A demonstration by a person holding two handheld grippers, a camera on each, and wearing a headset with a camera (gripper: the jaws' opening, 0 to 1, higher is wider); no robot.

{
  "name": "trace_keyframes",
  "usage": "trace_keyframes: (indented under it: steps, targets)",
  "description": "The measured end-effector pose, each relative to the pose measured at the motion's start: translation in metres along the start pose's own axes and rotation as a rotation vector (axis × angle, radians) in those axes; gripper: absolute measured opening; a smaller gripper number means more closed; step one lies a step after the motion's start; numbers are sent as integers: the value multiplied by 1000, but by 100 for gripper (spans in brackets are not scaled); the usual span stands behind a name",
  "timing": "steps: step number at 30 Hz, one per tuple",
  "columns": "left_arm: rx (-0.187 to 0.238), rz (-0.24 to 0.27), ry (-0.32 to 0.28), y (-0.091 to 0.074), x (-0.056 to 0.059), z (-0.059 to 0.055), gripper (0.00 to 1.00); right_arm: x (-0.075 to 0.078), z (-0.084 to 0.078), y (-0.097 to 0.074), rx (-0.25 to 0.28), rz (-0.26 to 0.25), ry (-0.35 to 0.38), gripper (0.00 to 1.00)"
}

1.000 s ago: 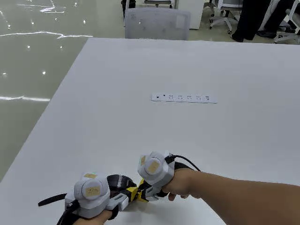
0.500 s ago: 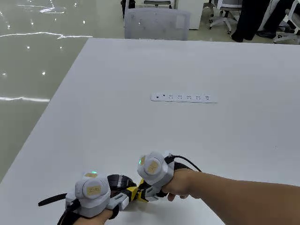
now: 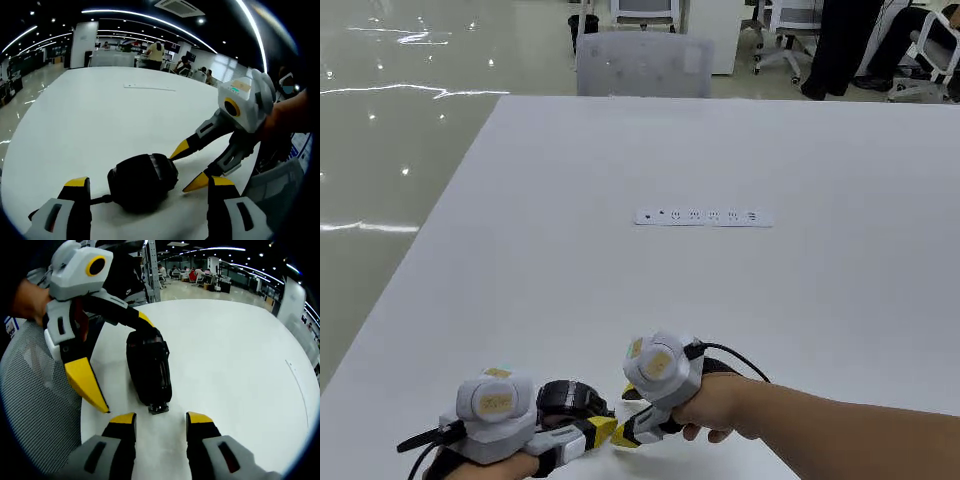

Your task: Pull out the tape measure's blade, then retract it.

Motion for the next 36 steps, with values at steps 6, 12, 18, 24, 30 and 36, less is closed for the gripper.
trace_keyframes:
  steps: [6, 12, 18, 24, 30, 36]
  targets:
    - [24, -30, 77, -16, -11, -6, 100, -4, -20, -26, 45, -47, 34, 50]
    - [123, -85, 160, -34, -15, 6, 100, 0, -43, -64, 100, -142, 81, 54]
    - [83, -105, 239, -43, -23, 3, 100, -6, -65, -105, 183, -241, 122, 72]
    - [91, -98, 222, -54, -33, 0, 100, -9, -96, -140, 222, -303, 153, 84]
    - [109, -70, 214, -66, -38, -4, 100, -7, -124, -167, 253, -349, 226, 88]
    - [97, -54, 186, -67, -50, -12, 100, -5, -150, -188, 273, -394, 295, 94]
Point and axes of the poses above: the centre of the closed fingertips' face, and the gripper's own axes: y roughly forward along the fingers, x roughly to its right, z roughly out of its top, the point moved 10 cm from there along -y, roughly backward along the fingers, and after that the axes turned 8 degrees about y, right-handed, at the moved point
